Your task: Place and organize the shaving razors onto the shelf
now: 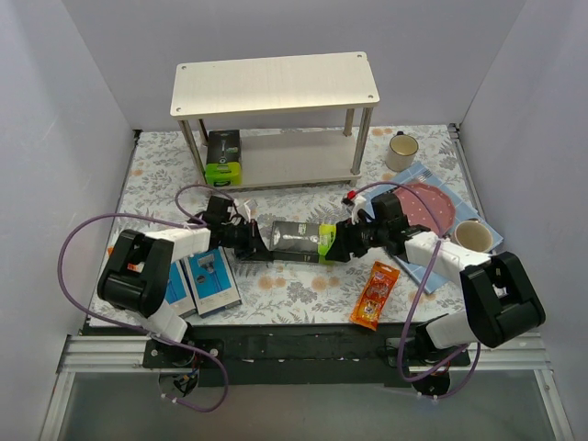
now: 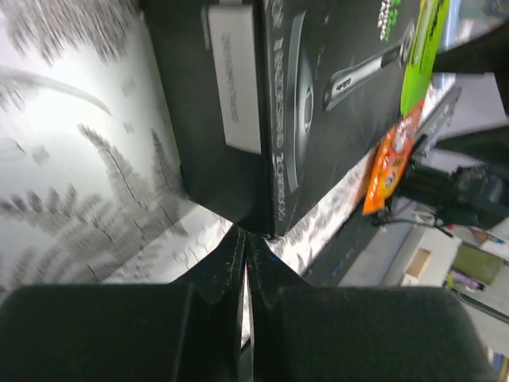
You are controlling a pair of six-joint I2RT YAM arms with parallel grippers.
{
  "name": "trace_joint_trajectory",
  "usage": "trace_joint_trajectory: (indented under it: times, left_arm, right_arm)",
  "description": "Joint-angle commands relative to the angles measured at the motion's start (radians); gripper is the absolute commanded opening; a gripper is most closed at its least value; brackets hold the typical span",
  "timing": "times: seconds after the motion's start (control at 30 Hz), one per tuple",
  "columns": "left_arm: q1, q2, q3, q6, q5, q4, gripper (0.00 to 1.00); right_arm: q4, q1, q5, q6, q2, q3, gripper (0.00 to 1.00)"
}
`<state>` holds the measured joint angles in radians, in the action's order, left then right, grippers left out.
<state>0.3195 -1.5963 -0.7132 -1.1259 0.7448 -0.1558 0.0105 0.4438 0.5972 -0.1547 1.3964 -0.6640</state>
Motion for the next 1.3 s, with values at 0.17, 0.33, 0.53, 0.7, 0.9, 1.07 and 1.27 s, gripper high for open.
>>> trace_joint_trajectory:
  times: [0.17, 0.33, 0.53, 0.7, 0.9, 1.07, 1.27]
  left_arm:
    - [0.003, -0.048, -0.134, 0.060, -0.214, 0.009, 0.00]
    - [0.003, 0.018, -0.126, 0.063, -0.277, -0.027, 0.00]
    - [-0.014, 0.157, -0.088, 0.052, -0.221, -0.082, 0.33]
    - [-0.030, 0.182, -0.016, 0.016, 0.043, -0.005, 0.69]
    - [-0.030, 0.151, 0.099, -0.118, 0.140, 0.150, 0.75]
    - [-0.028, 0.145, 0.141, -0.155, 0.143, 0.231, 0.75]
    - [-0.028, 0.147, 0.146, -0.178, 0.088, 0.233, 0.86]
  right_arm:
    - [0.120, 0.218, 0.010, -0.051, 0.076, -0.068, 0.67]
    - [0.126, 0.256, 0.006, -0.072, 0.139, -0.169, 0.67]
    - [0.037, 0.158, 0.000, -0.072, 0.060, -0.192, 0.66]
    - [-0.052, 0.050, -0.092, -0.005, 0.000, -0.197, 0.64]
    - [-0.069, 0.022, -0.093, 0.018, 0.032, -0.161, 0.52]
    - [-0.026, 0.022, -0.039, -0.052, 0.050, -0.086, 0.44]
    - [0.052, 0.024, 0.021, -0.129, 0.084, -0.029, 0.41]
